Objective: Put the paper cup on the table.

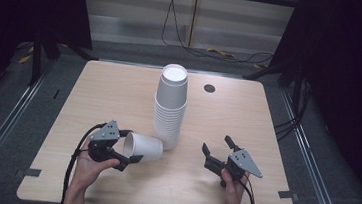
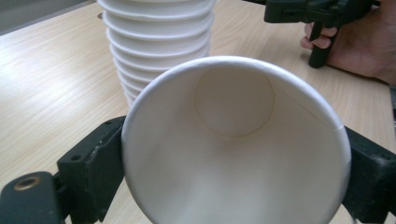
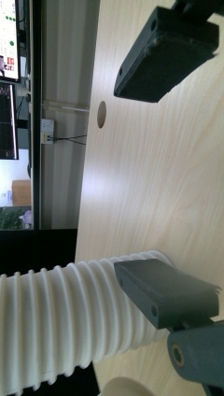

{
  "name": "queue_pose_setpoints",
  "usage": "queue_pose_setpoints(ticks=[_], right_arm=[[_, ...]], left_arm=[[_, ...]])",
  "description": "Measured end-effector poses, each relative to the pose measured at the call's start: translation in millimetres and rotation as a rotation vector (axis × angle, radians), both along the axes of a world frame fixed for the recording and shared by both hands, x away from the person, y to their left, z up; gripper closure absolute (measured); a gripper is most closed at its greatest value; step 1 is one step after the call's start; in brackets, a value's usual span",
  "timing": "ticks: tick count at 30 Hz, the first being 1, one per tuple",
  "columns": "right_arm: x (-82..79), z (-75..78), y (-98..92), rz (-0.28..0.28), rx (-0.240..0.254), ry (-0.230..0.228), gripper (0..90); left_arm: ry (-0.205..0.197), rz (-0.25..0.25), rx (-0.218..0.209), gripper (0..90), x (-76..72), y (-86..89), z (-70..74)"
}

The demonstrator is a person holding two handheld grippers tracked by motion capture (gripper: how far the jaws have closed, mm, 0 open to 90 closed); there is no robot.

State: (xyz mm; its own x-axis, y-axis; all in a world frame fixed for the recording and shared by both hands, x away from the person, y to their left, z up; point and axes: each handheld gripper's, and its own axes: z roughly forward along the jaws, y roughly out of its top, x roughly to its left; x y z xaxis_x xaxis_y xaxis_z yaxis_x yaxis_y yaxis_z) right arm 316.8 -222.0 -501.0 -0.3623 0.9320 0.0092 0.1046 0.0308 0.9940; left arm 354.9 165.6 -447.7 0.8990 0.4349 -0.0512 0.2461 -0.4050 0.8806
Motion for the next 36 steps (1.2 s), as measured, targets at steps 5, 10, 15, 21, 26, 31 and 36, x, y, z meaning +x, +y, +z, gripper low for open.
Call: queue_pose_setpoints(ticks=[5,10,15,21,26,31,36], right_arm=[[0.3,-1.8,2.5,-0.001,-0.018,-0.015,13.9],[-0.8,-1.9,4.1,0.018,-0.035,-0.021,13.1],[-4.9,-3.5,1.9,0.024,-0.013,-0.069,13.4],[-7.5,-4.7,-1.1,0.026,0.018,-0.092,13.5],[-7.1,-4.7,-0.9,0.034,0.015,-0.094,13.8],[-7.0,-4.7,-1.0,0.04,0.015,-0.092,15.2],[-7.1,-4.7,-1.1,0.04,0.015,-0.093,15.4]], left_arm=[[0.003,0.022,0.033,9.7,2.7,4.3,2.5],[0.003,0.044,0.052,9.7,3.0,8.4,7.0],[0.024,0.069,0.076,9.8,5.0,14.0,11.1],[0.044,0.098,0.118,9.7,9.4,16.4,14.5],[0.057,0.127,0.166,9.7,15.4,19.5,17.2],[0.074,0.156,0.201,9.5,22.7,20.1,18.3],[0.098,0.178,0.29,9.5,32.5,20.2,21.5]])
